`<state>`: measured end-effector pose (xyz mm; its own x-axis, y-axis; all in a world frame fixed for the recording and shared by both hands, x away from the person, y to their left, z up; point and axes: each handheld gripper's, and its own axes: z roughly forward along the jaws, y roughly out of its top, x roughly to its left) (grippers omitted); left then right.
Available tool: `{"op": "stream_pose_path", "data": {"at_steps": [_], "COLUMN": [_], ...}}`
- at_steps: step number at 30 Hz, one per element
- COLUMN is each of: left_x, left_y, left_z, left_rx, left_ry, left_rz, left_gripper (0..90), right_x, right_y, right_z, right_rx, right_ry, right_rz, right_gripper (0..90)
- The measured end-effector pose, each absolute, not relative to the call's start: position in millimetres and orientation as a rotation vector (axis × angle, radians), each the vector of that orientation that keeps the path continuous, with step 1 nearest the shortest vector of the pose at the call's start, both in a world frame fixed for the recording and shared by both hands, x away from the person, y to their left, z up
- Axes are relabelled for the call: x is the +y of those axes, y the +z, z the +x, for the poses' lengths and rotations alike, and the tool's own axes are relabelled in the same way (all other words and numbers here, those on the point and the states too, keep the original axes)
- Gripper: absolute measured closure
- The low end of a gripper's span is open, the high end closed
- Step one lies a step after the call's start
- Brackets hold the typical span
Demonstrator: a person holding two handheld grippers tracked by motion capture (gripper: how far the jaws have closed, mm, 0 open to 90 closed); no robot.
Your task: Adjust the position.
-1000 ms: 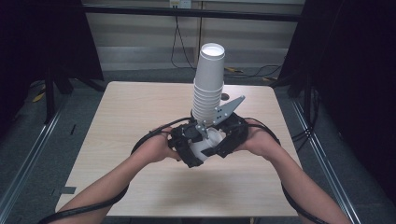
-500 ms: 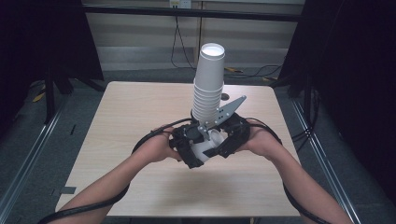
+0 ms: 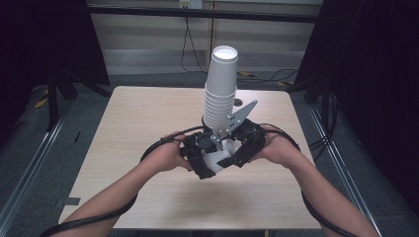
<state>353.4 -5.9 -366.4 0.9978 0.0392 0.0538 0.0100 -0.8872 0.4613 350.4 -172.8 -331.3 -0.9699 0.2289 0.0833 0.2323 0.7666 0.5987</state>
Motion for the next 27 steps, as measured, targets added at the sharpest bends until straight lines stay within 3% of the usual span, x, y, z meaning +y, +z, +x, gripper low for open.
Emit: {"op": "stream_pose_path", "data": {"at_steps": [18,27], "left_x": [3,11], "left_y": [-368,-364], "left_z": [356,362], "left_rx": [-0.074,-0.031], "left_ry": [0.042,0.040], "left_rz": [2.566,2.523], "left_gripper": [12.4,6.7], "right_x": [-183,-193], "right_y": [-337,-340], "right_z": [349,350], "right_rx": [-2.889,-2.872], "right_ry": [-1.058,-1.085], "right_rz": [-0.430,-0.482], "right_gripper": [25.0,24.8]}}
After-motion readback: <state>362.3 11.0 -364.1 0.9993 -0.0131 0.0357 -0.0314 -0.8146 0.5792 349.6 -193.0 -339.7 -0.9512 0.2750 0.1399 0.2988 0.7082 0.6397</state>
